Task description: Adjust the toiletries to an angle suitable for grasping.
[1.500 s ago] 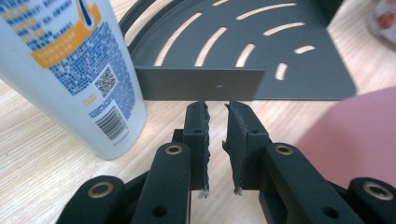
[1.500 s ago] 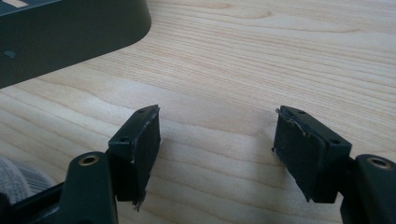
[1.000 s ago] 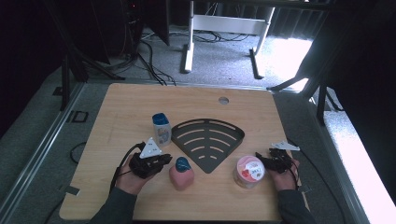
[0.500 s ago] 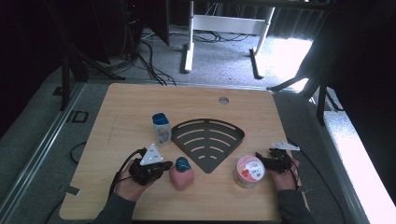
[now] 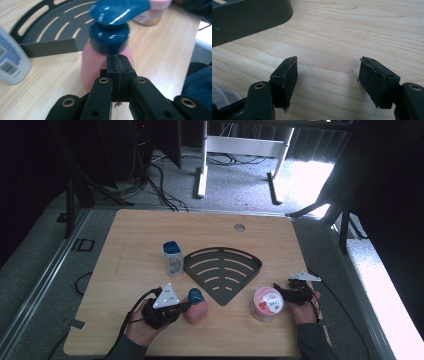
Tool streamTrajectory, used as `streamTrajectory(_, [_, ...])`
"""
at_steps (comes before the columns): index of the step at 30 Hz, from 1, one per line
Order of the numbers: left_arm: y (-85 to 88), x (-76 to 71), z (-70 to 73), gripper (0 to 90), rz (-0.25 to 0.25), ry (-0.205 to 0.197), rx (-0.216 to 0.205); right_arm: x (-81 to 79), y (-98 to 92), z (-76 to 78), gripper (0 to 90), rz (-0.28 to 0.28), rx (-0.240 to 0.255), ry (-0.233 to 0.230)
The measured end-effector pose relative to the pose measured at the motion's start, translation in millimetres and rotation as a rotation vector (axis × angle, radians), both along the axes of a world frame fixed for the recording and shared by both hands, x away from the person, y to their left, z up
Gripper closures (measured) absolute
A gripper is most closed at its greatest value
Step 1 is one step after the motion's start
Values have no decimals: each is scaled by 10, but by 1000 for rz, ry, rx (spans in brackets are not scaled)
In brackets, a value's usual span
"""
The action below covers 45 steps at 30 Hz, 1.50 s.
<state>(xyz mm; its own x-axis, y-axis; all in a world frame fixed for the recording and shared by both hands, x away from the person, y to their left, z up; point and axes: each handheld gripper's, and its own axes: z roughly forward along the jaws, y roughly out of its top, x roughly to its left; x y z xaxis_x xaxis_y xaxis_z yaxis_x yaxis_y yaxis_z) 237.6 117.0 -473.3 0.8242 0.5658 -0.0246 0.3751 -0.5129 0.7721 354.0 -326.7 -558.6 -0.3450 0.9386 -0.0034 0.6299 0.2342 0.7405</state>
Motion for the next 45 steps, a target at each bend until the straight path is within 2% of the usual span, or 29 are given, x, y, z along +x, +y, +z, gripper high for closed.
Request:
streamTrajectory(15, [-325,1,-39,899,-76,10,-21,2,2,0,311,-1,1,0])
streamTrajectory(21, [-416,16,-107,900,-71,12,15,2,1,0,311,0,0,0])
streamTrajectory(22, [-418,25,-121,900,-65,16,26,2,1,0,311,-1,0,0])
streamTrajectory(24, [-400,36,-132,899,-70,27,8,2,1,0,311,0,0,0])
streamTrajectory(37, [-374,102,-143,899,-52,14,3,2,1,0,311,0,0,0])
streamTrajectory(45, [-330,190,-135,898,-64,-1,26,2,2,0,311,-1,0,1])
